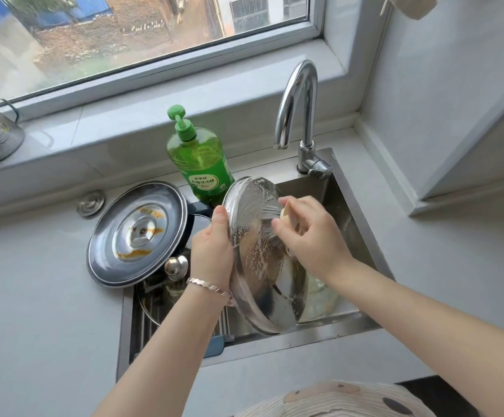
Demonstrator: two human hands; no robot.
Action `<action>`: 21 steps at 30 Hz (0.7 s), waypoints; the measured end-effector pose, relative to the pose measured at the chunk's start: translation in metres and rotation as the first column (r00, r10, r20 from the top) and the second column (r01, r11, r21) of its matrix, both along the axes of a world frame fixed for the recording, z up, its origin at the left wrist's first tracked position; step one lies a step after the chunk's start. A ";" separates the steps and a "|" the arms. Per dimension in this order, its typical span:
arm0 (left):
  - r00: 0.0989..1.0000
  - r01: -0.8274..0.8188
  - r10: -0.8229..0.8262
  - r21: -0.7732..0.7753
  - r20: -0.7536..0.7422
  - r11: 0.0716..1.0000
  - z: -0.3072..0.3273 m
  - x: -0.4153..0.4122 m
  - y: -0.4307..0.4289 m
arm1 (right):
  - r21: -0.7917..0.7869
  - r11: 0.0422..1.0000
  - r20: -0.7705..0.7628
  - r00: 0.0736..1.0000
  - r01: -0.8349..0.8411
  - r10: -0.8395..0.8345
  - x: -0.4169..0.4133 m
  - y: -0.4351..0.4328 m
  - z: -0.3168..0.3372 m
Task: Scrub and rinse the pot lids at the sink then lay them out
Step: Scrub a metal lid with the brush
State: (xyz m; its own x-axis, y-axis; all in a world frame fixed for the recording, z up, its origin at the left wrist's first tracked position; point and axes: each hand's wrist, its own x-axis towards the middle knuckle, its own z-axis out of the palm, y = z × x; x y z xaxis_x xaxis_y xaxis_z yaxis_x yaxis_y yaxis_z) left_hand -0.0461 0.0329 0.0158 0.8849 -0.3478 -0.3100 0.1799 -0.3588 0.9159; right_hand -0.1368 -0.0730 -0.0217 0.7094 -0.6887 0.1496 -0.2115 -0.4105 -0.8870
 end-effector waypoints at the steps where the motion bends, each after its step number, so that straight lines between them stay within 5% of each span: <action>1: 1.000 -0.019 0.018 -0.004 -0.023 1.000 0.001 0.000 0.001 | -0.080 0.994 0.034 0.996 -0.075 0.078 -0.006 0.011 0.003; 4: 0.999 -0.012 0.011 0.026 0.030 1.000 0.001 -0.001 0.002 | -0.171 0.964 0.013 0.978 -0.203 0.208 -0.015 0.021 0.002; 8: 0.992 0.025 -0.033 0.068 0.123 0.997 -0.001 -0.011 0.001 | 0.059 0.996 -0.178 0.982 0.067 -0.055 -0.001 -0.017 -0.005; 11: 0.994 -0.040 0.033 0.077 0.101 0.996 -0.002 -0.006 -0.004 | -0.065 0.991 -0.013 0.993 -0.120 0.119 -0.014 0.019 0.004; 14: 0.996 -0.083 0.084 0.084 -0.011 0.993 -0.006 -0.002 -0.003 | -0.234 0.932 -0.030 0.961 -0.275 0.276 -0.018 0.031 0.006; 18: 0.977 -0.091 0.095 0.030 -0.190 0.995 -0.012 -0.008 -0.004 | -0.110 0.984 -0.104 0.986 -0.142 0.131 0.002 0.008 0.009; 21: 0.938 -0.161 0.144 -0.028 -0.315 0.987 -0.013 -0.003 -0.002 | -0.304 0.885 -0.090 0.936 -0.352 0.341 -0.016 0.030 0.012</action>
State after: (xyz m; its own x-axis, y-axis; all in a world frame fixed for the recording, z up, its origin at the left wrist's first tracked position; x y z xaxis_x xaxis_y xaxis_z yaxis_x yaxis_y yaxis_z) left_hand -0.0487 0.0308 0.0023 0.7910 -0.2399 -0.5629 0.5072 -0.2574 0.8225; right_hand -0.1531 -0.0434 -0.0093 0.9026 -0.3201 0.2878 -0.0315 -0.7158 -0.6975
